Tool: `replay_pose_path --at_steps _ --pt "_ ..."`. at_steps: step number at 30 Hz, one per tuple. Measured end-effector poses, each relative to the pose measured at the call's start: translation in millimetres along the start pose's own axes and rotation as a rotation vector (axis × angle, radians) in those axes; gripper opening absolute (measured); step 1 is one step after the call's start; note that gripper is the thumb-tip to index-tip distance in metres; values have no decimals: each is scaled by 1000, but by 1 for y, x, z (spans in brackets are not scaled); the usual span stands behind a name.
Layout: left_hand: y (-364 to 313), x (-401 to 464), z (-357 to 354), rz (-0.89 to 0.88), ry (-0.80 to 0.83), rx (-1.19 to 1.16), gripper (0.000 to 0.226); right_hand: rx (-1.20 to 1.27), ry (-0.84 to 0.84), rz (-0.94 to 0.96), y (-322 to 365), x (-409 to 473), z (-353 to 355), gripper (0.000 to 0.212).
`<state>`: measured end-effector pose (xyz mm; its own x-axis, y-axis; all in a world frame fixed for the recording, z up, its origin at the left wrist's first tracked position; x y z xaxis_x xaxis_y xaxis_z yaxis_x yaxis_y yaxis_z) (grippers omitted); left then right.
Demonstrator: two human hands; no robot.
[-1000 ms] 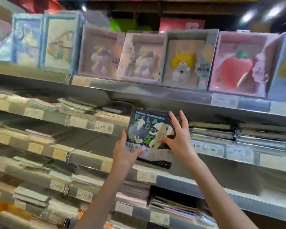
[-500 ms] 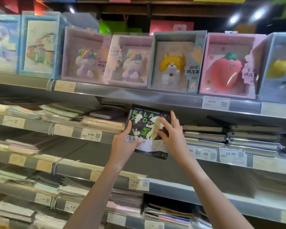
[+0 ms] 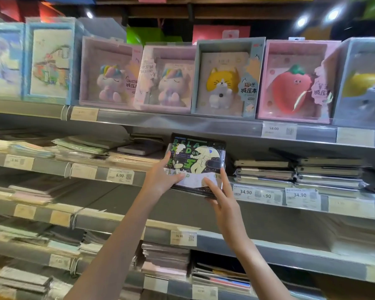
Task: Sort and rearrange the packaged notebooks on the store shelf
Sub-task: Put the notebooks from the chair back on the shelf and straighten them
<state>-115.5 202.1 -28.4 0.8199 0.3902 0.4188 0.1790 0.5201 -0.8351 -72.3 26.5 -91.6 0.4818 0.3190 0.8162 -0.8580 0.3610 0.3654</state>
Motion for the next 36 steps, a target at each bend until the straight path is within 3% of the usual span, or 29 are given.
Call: replay_pose_path --at_steps 6,14,18,23,28,36 --pt "-10 6 11 -64 -152 -84 73 -18 -86 5 0 26 13 55" --pt "-23 7 5 -195 -315 -279 38 -184 -233 -73 8 74 28 42" --pt "-25 13 -13 -252 -285 -264 44 -405 -250 -92 -9 91 23 40" --pt "-22 35 -28 -169 -316 -255 52 -588 -373 -2 -20 88 22 46" --pt "-24 53 -32 -99 -335 -177 58 -806 -171 14 -34 81 7 59" --pt "-19 74 -36 -23 -338 28 36 -865 39 -111 -41 92 6 68"
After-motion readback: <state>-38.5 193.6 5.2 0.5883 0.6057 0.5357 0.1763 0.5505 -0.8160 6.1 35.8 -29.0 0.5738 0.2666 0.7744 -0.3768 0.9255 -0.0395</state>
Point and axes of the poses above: each hand's wrist, its own x-axis towards the middle knuckle, its own z-axis out of the back of the hand, y = z × x, the point moved 4 cm from there along x, towards the middle knuckle, and after that the axes turned 5 degrees about -x, right-handed, at the moved point
